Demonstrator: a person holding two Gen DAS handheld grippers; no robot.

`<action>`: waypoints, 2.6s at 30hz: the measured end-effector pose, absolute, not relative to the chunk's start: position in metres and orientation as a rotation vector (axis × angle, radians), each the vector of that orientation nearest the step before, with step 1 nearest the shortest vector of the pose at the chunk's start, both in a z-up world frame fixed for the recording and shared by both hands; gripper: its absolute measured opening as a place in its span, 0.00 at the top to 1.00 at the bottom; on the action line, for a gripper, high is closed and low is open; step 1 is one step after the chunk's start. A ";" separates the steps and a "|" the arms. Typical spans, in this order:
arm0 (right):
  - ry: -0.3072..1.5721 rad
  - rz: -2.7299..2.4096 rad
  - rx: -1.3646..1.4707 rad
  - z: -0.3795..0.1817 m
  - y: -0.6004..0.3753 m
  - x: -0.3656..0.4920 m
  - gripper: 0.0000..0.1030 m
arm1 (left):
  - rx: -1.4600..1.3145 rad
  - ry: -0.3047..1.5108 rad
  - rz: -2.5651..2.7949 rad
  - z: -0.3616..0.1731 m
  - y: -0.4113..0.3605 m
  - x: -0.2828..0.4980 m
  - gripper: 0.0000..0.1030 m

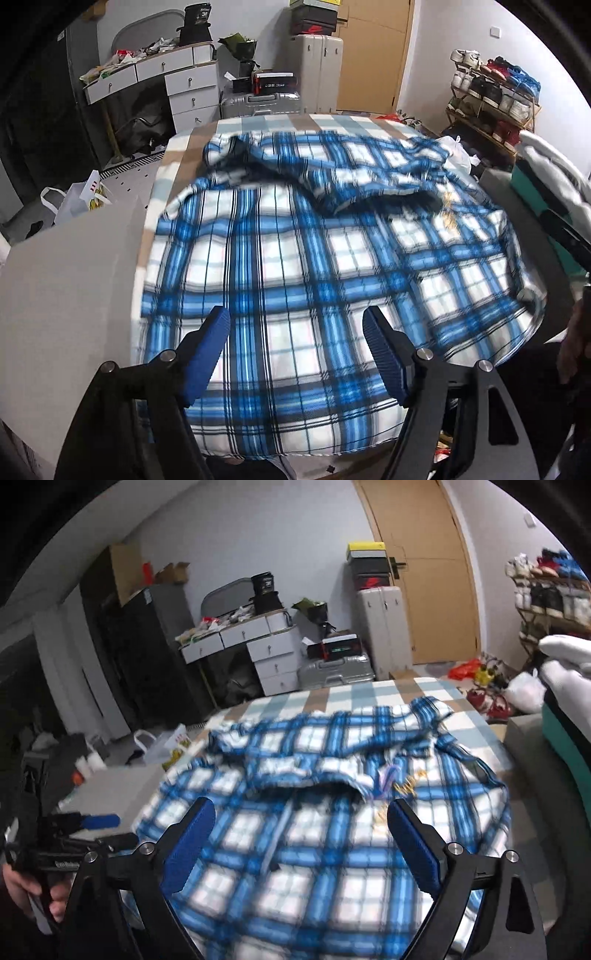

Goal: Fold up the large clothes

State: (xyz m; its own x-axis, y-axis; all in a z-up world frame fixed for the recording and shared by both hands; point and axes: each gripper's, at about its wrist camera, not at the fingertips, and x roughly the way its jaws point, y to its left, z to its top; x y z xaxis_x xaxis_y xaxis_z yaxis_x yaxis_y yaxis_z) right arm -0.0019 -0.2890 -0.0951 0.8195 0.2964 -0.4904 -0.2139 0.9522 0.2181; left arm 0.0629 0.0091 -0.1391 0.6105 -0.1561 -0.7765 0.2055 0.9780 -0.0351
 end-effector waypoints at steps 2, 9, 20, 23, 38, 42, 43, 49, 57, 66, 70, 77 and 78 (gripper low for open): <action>0.557 0.245 0.142 -0.103 -0.300 -0.013 0.08 | 0.069 0.940 -0.167 -0.148 0.010 0.066 0.31; 0.636 -0.029 0.044 -0.096 -0.337 -0.026 0.00 | 0.043 0.868 -0.187 -0.132 0.010 0.059 0.31; 1.106 -0.116 0.046 -0.163 -0.384 0.033 0.14 | -0.051 0.840 -0.188 -0.131 0.029 0.048 0.31; 1.138 -0.061 0.032 -0.170 -0.371 0.045 0.15 | -0.124 0.860 -0.200 -0.133 0.039 0.051 0.31; 1.145 -0.251 0.015 -0.181 -0.436 0.002 0.94 | -0.167 0.893 -0.149 -0.135 0.048 0.047 0.31; 1.124 -0.321 -0.048 -0.178 -0.446 -0.007 0.94 | -0.120 0.904 -0.124 -0.138 0.043 0.048 0.31; 1.126 -0.329 -0.061 -0.179 -0.447 -0.010 0.94 | -0.110 0.905 -0.120 -0.139 0.042 0.047 0.31; 1.011 -0.198 0.026 -0.150 -0.429 -0.036 0.82 | -0.088 0.917 -0.111 -0.141 0.041 0.049 0.31; 0.565 0.106 0.103 -0.059 -0.349 -0.053 0.16 | -0.039 0.924 -0.034 -0.147 0.046 0.051 0.31; 0.017 0.369 0.215 -0.049 -0.278 -0.077 0.00 | 0.114 0.959 0.108 -0.136 0.089 0.052 0.31; 0.195 0.355 0.179 -0.064 -0.268 -0.054 0.00 | 0.120 1.009 0.077 -0.140 0.103 0.047 0.31; 0.320 0.305 0.099 -0.074 -0.262 -0.062 0.00 | 0.126 1.173 -0.013 -0.168 0.095 0.067 0.31; 0.286 0.301 0.082 -0.073 -0.264 -0.069 0.00 | 0.087 1.167 -0.015 -0.167 0.094 0.070 0.31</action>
